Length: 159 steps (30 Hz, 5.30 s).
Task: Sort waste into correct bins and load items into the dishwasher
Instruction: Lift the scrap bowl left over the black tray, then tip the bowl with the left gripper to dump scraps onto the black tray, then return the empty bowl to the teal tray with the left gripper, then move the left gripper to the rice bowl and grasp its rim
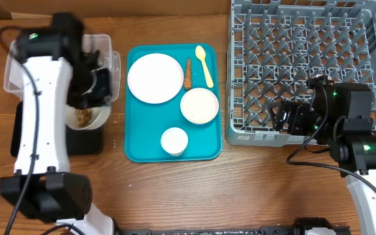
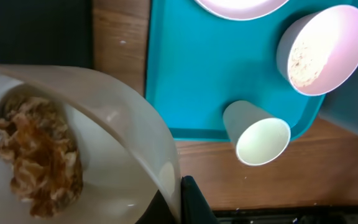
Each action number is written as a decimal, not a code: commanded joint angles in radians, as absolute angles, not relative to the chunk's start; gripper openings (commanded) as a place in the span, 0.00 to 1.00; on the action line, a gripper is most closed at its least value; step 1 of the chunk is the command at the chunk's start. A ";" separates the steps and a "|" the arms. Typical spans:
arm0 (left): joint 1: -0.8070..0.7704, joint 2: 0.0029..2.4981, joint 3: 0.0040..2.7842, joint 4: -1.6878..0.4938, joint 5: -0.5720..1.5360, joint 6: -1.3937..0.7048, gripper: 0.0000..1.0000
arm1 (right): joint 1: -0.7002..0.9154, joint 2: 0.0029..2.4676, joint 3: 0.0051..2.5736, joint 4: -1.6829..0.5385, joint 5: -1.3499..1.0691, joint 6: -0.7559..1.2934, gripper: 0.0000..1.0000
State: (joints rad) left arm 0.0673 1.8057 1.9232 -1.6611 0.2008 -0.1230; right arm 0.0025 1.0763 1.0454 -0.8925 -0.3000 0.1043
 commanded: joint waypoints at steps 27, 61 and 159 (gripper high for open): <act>0.717 1.837 1.241 -1.282 1.215 0.674 0.04 | 0.005 1.075 1.073 -0.922 -0.316 0.104 1.00; 0.811 2.046 1.220 -1.354 1.488 0.498 0.04 | 0.005 1.075 1.073 -0.931 -0.316 0.104 0.99; -0.291 2.034 1.665 -1.223 0.053 -0.153 0.51 | 0.005 1.169 1.073 -0.926 -0.316 0.104 1.00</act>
